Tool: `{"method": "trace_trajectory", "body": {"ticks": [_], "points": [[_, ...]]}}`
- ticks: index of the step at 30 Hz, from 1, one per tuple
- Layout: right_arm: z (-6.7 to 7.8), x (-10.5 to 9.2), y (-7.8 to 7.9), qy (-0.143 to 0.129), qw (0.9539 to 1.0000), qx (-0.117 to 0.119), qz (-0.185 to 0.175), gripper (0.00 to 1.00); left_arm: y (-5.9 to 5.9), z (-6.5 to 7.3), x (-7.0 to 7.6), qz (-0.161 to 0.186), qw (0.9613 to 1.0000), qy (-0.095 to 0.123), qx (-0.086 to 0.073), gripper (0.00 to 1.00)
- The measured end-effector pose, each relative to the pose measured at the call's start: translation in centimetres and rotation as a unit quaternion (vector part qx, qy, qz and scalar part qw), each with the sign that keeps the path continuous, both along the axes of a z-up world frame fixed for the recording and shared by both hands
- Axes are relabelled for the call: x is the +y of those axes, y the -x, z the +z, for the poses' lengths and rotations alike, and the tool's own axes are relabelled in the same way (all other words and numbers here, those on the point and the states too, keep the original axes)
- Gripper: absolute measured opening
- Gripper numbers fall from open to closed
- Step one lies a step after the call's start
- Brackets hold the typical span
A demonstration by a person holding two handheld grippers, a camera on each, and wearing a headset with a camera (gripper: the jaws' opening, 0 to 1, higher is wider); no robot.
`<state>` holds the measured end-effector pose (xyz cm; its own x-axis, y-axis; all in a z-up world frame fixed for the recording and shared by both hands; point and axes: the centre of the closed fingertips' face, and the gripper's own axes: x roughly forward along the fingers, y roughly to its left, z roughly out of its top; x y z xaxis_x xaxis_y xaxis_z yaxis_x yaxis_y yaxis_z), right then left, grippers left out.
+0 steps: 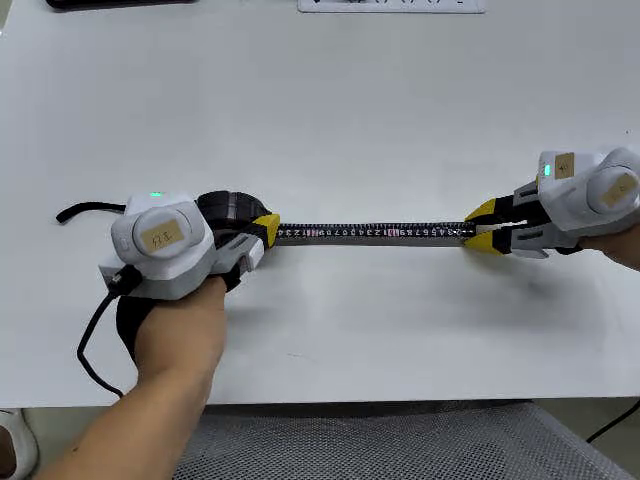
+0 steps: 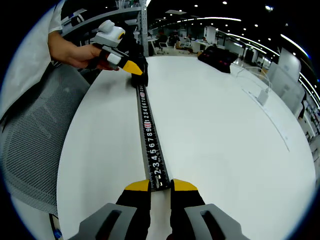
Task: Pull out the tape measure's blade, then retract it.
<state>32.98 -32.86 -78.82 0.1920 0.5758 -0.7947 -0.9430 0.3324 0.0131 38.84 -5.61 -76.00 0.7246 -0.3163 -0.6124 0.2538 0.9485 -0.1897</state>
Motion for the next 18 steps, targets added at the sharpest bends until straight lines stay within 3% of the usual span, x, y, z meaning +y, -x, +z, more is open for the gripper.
{"method": "trace_trajectory", "body": {"ticks": [18], "points": [[0.0,1.1,-0.1,-0.008,1.0000,0.000,0.005,0.10,0.0,-0.1,0.1,-0.001,0.9999,0.011,0.006,0.57]]}}
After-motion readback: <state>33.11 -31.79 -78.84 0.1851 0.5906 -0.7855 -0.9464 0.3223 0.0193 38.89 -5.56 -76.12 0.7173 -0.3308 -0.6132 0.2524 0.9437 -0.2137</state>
